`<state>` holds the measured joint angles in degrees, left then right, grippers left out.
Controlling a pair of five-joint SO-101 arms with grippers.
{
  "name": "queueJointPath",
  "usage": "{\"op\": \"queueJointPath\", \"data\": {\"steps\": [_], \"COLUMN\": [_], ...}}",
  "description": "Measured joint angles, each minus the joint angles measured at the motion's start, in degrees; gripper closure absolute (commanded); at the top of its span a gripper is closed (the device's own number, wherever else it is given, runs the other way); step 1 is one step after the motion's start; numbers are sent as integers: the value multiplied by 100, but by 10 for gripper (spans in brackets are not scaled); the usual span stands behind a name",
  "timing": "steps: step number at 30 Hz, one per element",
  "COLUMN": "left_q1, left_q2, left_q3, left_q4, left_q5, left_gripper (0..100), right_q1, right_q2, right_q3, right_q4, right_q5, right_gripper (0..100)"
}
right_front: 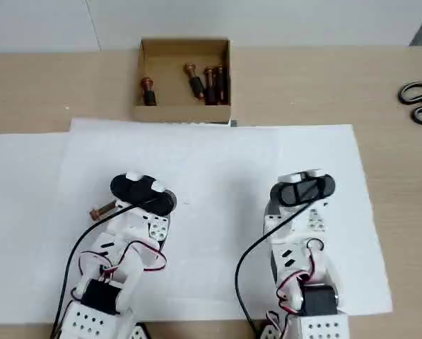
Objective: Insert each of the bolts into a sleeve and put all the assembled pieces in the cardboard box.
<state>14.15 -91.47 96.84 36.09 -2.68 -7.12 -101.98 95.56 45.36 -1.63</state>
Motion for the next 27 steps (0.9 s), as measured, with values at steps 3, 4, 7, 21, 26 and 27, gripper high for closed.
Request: {"op": "queueJointPath", "data": {"steps": [3,4,7,21,26,27], "left_q1": [0,0,0,0,0,0], "left_q2": [0,0,0,0,0,0], "left_q3": [0,0,0,0,0,0], "left_q4": [0,0,0,0,0,0], "left_q5": [0,0,0,0,0,0], "left_gripper": [992,992,992,992,992,992], "right_q1": [-123,-185,-167,-220,-220,-220], "right_q2": [9,9,9,9,9,9], "right_q3": [9,9,9,9,9,9], "right_q4": [-220,-246,-264,484,527,527], "right_q5": [0,0,0,949,923,923], "right_gripper": [848,848,848,848,848,848]}}
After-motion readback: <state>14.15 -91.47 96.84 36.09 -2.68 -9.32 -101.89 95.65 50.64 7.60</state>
